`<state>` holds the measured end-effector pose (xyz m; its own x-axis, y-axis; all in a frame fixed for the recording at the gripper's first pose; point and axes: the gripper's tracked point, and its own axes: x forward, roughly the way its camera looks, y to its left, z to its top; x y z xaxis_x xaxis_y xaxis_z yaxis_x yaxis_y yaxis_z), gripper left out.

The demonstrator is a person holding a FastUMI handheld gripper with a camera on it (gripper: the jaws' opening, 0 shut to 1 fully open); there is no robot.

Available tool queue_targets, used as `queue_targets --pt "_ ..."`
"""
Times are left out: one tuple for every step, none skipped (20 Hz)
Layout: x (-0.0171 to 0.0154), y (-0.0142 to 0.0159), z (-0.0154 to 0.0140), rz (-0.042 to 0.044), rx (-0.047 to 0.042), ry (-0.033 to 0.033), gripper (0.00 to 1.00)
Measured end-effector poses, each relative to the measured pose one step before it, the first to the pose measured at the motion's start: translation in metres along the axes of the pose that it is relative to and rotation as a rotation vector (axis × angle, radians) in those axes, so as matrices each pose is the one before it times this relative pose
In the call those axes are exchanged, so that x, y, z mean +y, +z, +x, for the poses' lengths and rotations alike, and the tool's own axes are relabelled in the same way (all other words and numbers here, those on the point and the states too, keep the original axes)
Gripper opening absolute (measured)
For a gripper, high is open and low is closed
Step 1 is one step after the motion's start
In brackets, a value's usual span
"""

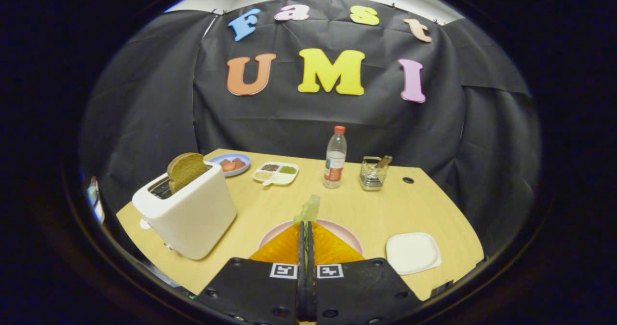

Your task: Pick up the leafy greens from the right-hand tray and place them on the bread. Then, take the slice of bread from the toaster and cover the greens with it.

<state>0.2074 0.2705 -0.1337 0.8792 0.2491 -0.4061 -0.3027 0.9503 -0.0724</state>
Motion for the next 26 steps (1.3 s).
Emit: queue_targets --pt "0.0098 0.00107 0.00354 0.01175 0.00035 0.0257 0.0" --pt "0.0092 -0.00068 0.00415 0.01381 0.00387 0.02691 0.0" --pt "0.00687 -0.00068 0.00428 0.01746 0.00642 0.0283 0.0" --pt "0.00461 -0.00271 0.00316 0.01619 0.00452 0.02317 0.0" --pt "-0.00131 -0.00201 0.00738 0.01231 0.00642 0.00808 0.0" --pt "-0.00721 -0.00511 0.00979 0.00495 0.01057 -0.00798 0.0" --pt "-0.00972 -0.00585 0.01148 0.00212 0.01397 -0.01579 0.0" --pt "-0.01082 -0.0087 0.01249 0.00393 0.01978 -0.02055 0.0" --pt "-0.01059 -0.00921 0.01078 0.00686 0.03164 -0.02066 0.0" --pt "-0.01083 -0.00833 0.01004 0.01224 0.02368 -0.01774 0.0" --pt "-0.00911 -0.00479 0.00731 0.00588 0.01377 -0.0117 0.0" --pt "-0.00673 -0.00233 0.00575 -0.00146 0.00556 -0.01221 0.0" --pt "-0.00597 -0.00101 0.00317 0.00281 0.00108 -0.0086 0.0" --pt "-0.00233 -0.00291 0.00322 0.00158 0.00717 0.00354 0.0" --pt "-0.00258 0.00138 0.00277 0.00507 -0.00272 -0.00077 0.0" --pt "-0.00532 0.00374 0.00119 0.00482 -0.01532 -0.01286 0.0" --pt "-0.00324 0.00316 0.00246 -0.00216 -0.0104 -0.01258 0.0" --pt "-0.00389 0.00007 0.00284 -0.00523 -0.00738 -0.01528 0.0" --pt "-0.0038 -0.00032 0.00238 0.00258 -0.00225 -0.01416 0.0" --pt "-0.0007 -0.00199 0.00223 0.01041 0.00294 -0.00368 0.01" --pt "0.00021 -0.00154 0.00095 0.01937 0.00371 0.00225 0.01" --pt "0.0004 -0.00284 0.00018 0.01662 0.00573 0.00619 0.01" --pt "0.00087 -0.00409 0.00152 0.00326 0.01483 0.0032 0.01" --pt "-0.00218 -0.00178 0.00053 0.00168 0.00452 -0.0072 0.03" --pt "-0.00177 -0.00006 -0.00036 0.00211 0.00204 -0.01025 0.05" --pt "0.00158 -0.00053 -0.00169 0.00468 -0.00195 0.00475 0.05"
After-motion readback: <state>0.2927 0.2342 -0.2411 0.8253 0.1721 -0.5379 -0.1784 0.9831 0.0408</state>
